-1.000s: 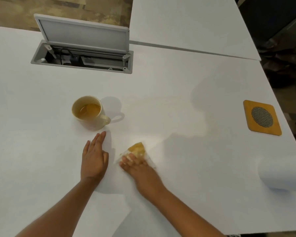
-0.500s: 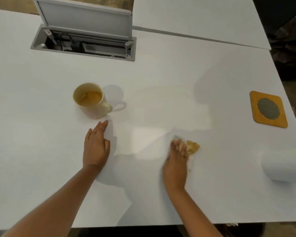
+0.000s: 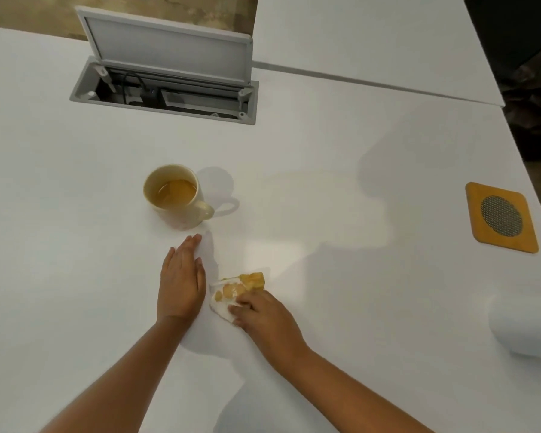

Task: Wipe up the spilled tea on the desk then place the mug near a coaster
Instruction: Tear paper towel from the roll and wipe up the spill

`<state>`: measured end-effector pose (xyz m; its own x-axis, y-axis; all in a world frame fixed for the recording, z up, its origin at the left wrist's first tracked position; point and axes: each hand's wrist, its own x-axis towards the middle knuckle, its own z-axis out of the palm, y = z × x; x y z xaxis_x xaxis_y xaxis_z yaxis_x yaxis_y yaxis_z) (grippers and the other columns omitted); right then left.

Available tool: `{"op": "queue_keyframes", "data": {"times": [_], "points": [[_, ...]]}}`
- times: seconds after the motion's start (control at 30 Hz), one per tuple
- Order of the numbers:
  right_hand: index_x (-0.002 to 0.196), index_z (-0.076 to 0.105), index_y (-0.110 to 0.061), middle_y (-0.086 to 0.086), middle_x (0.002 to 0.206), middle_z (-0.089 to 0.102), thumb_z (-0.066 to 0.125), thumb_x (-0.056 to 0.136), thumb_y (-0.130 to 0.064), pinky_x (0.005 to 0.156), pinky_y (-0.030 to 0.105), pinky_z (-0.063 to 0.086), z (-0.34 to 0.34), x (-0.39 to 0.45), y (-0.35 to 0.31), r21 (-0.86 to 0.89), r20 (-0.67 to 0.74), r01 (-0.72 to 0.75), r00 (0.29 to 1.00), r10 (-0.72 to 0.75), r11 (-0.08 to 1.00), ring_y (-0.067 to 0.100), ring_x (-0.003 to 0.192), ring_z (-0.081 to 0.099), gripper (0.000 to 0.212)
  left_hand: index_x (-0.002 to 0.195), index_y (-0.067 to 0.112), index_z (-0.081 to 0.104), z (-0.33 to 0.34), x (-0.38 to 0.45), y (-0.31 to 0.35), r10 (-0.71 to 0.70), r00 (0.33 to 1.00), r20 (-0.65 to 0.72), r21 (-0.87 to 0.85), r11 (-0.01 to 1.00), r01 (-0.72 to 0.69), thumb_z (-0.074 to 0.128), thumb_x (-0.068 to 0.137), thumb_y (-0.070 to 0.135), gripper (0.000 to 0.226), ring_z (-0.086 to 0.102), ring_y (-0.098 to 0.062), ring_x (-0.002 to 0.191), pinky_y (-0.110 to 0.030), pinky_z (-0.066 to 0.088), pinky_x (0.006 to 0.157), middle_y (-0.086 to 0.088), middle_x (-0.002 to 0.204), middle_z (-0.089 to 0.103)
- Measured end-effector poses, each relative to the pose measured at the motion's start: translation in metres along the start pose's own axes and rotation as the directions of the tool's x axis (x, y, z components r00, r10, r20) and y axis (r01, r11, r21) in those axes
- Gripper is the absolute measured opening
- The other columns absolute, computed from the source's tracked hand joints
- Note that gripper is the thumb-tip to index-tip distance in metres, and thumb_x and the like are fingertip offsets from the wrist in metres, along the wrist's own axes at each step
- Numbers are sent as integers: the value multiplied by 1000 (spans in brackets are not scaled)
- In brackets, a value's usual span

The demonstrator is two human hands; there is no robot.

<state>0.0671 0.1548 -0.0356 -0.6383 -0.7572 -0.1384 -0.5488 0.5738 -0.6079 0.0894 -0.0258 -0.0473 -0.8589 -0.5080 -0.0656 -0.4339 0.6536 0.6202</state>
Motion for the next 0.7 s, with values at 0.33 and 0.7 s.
{"op": "queue_keyframes", "data": {"times": [0.33,0.7], "points": [[83,55,-23,-7,89,54,49,88,-46,66,26,44,-19,139,11,-116,-231,-35,973,7,993,13,81,57,24,134,13,42,-2,-2,2,-52,999,-8,-40,998,51,29,89,21,47,39,-26,129,-31,15,110,-10,138,48],[120,61,-9,19,108,55,51,92,-15,90,35,41,-119,171,120,42,-435,-471,785,440,881,34,100,56,30,135,12,41,-1,2,0,-18,999,42,82,997,15,28,91,20,47,40,-25,131,-32,15,113,-9,139,47]]}}
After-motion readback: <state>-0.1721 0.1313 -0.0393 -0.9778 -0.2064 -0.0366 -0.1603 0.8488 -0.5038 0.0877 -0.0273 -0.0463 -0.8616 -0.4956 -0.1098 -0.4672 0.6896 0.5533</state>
